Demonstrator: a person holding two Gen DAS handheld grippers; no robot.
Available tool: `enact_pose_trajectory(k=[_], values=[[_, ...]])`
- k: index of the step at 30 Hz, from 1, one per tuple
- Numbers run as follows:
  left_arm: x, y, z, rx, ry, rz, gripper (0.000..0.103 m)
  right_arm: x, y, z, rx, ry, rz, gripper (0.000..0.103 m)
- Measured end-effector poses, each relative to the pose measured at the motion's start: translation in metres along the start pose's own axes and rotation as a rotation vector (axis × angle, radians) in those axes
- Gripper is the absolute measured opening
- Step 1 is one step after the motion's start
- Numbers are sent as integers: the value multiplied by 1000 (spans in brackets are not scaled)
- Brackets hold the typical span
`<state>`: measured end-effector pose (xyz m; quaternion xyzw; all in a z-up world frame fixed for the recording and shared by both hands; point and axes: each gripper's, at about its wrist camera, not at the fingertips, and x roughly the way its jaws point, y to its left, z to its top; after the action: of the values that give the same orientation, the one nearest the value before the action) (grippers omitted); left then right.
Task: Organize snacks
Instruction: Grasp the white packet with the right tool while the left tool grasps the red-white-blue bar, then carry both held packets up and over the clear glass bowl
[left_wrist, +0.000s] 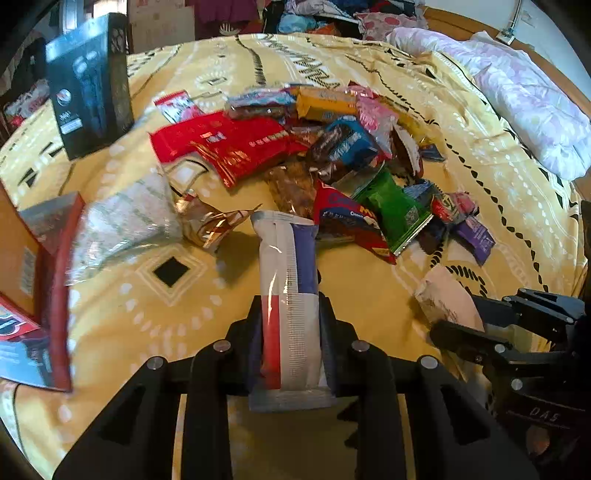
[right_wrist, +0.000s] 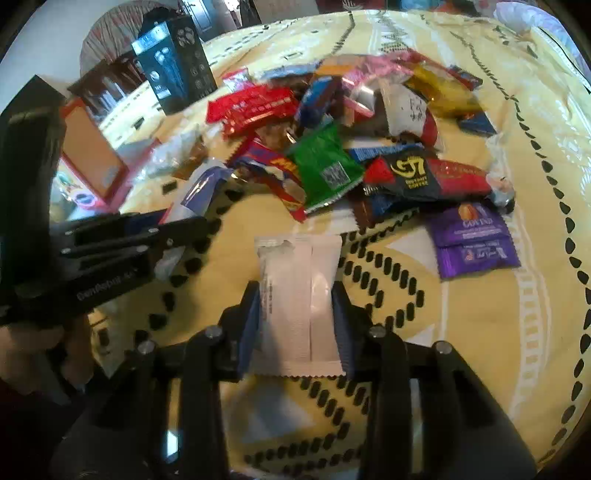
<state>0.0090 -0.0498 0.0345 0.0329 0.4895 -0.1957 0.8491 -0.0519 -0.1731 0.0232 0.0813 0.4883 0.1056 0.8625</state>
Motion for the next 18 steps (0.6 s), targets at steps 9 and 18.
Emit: enact_pose_trajectory(k=[9, 18], values=[[-53, 15, 1, -29, -65, 38, 27, -30, 16, 8, 1, -63, 24, 37], [-114, 29, 10, -50, -152, 47, 27, -59, 38, 30, -32, -134, 21, 37]])
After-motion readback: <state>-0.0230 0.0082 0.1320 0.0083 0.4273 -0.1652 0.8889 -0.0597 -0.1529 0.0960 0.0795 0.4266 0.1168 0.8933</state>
